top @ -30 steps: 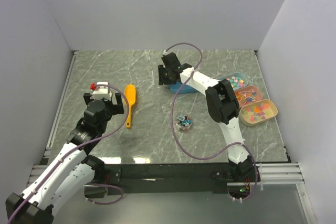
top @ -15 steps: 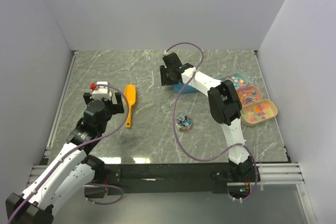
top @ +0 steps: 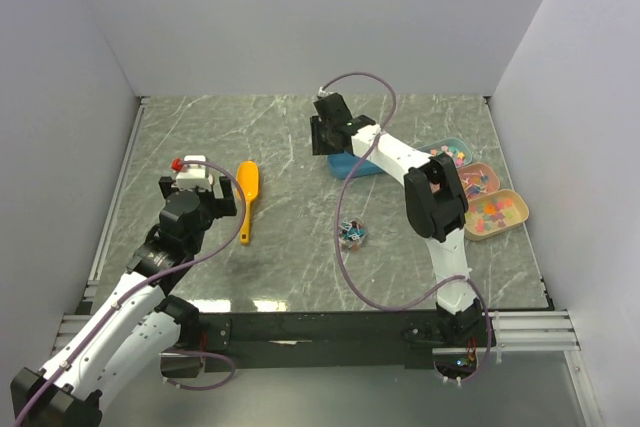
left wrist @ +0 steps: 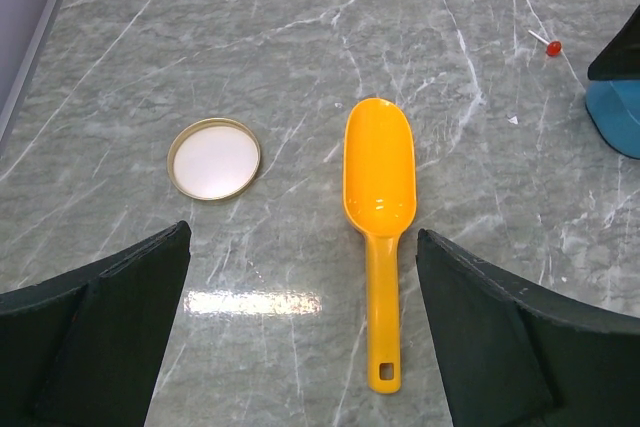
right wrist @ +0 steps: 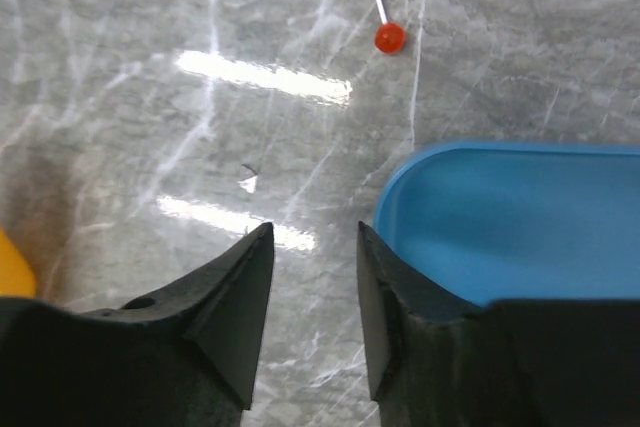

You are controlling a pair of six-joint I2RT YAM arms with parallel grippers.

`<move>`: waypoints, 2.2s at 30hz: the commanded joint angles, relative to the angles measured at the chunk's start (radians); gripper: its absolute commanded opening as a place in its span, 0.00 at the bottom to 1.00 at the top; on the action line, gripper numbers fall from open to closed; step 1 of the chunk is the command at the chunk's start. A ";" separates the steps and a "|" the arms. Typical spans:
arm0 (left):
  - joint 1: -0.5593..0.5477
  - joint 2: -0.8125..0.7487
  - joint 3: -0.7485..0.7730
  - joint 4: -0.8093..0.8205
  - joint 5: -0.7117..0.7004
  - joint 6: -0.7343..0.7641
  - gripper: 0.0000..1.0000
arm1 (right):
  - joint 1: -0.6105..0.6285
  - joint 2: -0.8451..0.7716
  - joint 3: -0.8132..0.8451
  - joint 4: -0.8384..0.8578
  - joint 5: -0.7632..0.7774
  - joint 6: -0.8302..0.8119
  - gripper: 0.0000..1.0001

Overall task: Pack the candies
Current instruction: Move the storage box to the center of the board.

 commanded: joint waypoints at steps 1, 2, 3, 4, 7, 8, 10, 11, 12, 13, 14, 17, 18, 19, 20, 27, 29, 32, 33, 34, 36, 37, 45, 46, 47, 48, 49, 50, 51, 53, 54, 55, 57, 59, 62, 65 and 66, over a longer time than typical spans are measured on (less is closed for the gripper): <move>0.005 -0.011 -0.008 0.042 0.018 0.014 1.00 | -0.014 0.048 0.033 -0.004 -0.012 -0.016 0.44; 0.005 -0.009 -0.008 0.044 0.020 0.015 0.99 | -0.014 0.063 0.036 -0.006 -0.014 -0.023 0.43; 0.005 -0.011 -0.008 0.042 0.020 0.015 1.00 | -0.014 0.069 0.035 -0.004 -0.011 -0.029 0.42; 0.005 -0.009 -0.008 0.042 0.020 0.015 0.99 | -0.014 0.077 0.036 -0.006 -0.005 -0.033 0.40; 0.005 -0.011 -0.008 0.041 0.020 0.015 0.99 | -0.017 0.086 0.029 -0.011 0.014 -0.045 0.38; 0.005 -0.011 -0.008 0.042 0.020 0.017 0.99 | -0.019 0.089 0.029 -0.012 0.017 -0.049 0.38; 0.005 -0.009 -0.008 0.041 0.021 0.017 0.99 | -0.020 0.086 0.026 -0.014 0.015 -0.062 0.38; 0.005 -0.008 -0.009 0.042 0.021 0.017 0.99 | -0.020 0.080 0.022 -0.015 0.012 -0.065 0.38; 0.005 -0.009 -0.008 0.042 0.021 0.017 0.99 | -0.020 0.072 0.019 -0.014 0.005 -0.071 0.38; 0.005 -0.008 -0.009 0.044 0.021 0.017 0.99 | -0.020 0.051 0.013 -0.003 -0.009 -0.072 0.38; 0.005 -0.009 -0.009 0.042 0.023 0.018 0.99 | -0.020 0.039 0.001 0.003 -0.012 -0.075 0.38; 0.005 -0.006 -0.008 0.042 0.023 0.018 0.99 | -0.020 -0.004 -0.004 -0.003 0.006 -0.082 0.38; 0.005 -0.006 -0.008 0.042 0.024 0.018 1.00 | -0.020 -0.017 -0.008 0.000 0.014 -0.088 0.39; 0.005 -0.006 -0.009 0.044 0.024 0.018 1.00 | -0.020 -0.039 -0.011 -0.001 0.027 -0.089 0.40; 0.005 -0.005 -0.008 0.045 0.026 0.018 0.99 | -0.022 -0.050 -0.017 0.000 0.052 -0.089 0.40; 0.005 -0.006 -0.008 0.045 0.032 0.018 0.99 | -0.034 -0.089 -0.044 0.008 0.103 -0.056 0.45; 0.005 -0.006 -0.008 0.045 0.032 0.018 0.99 | -0.039 -0.077 -0.033 -0.001 0.098 -0.051 0.45; 0.005 -0.006 -0.008 0.045 0.034 0.018 0.99 | -0.043 -0.051 -0.021 -0.006 0.080 -0.049 0.45; 0.005 -0.006 -0.008 0.044 0.034 0.018 0.99 | -0.048 -0.032 -0.013 -0.009 0.063 -0.048 0.44; 0.005 -0.006 -0.008 0.044 0.035 0.018 0.99 | -0.048 -0.021 0.005 -0.023 0.058 -0.046 0.44; 0.005 -0.005 -0.008 0.045 0.037 0.020 1.00 | -0.049 0.000 0.021 -0.035 0.047 -0.052 0.44; 0.005 -0.006 -0.008 0.044 0.037 0.020 0.99 | -0.048 0.017 0.028 -0.038 0.038 -0.052 0.43; 0.005 -0.005 -0.008 0.042 0.035 0.022 0.99 | -0.051 0.068 0.036 -0.057 0.029 -0.086 0.30; 0.005 -0.006 -0.008 0.044 0.035 0.022 0.99 | -0.054 0.069 0.036 -0.061 0.031 -0.092 0.28; 0.005 -0.006 -0.008 0.042 0.035 0.022 0.99 | -0.057 0.072 0.036 -0.064 0.032 -0.101 0.24; 0.005 -0.008 -0.008 0.042 0.035 0.022 0.99 | -0.059 0.072 0.036 -0.066 0.034 -0.106 0.22; 0.005 -0.006 -0.008 0.042 0.034 0.022 1.00 | -0.060 0.069 0.030 -0.069 0.035 -0.114 0.20; 0.005 -0.006 -0.008 0.044 0.037 0.022 0.99 | -0.065 0.066 0.027 -0.070 0.043 -0.131 0.14; 0.005 -0.006 -0.008 0.042 0.037 0.022 0.99 | -0.066 0.054 0.024 -0.070 0.047 -0.144 0.11; 0.005 -0.006 -0.008 0.042 0.037 0.023 0.99 | -0.072 0.039 0.010 -0.069 0.058 -0.204 0.05; 0.005 -0.005 -0.008 0.042 0.037 0.023 1.00 | -0.075 0.022 0.006 -0.067 0.064 -0.229 0.04; 0.005 -0.005 -0.008 0.044 0.035 0.023 0.99 | -0.080 0.014 0.003 -0.072 0.066 -0.253 0.03; 0.005 -0.003 -0.008 0.044 0.037 0.025 1.00 | -0.098 0.003 0.002 -0.081 0.061 -0.324 0.01; 0.005 0.000 -0.008 0.045 0.037 0.025 0.99 | -0.118 -0.004 -0.001 -0.089 0.058 -0.384 0.00; 0.005 0.006 -0.009 0.044 0.041 0.025 1.00 | -0.164 -0.017 -0.011 -0.090 0.029 -0.427 0.00; 0.005 0.011 -0.006 0.044 0.041 0.026 0.99 | -0.201 -0.034 -0.034 -0.084 0.011 -0.479 0.00; 0.005 0.011 -0.008 0.041 0.041 0.026 0.99 | -0.210 -0.040 -0.042 -0.081 0.005 -0.490 0.00</move>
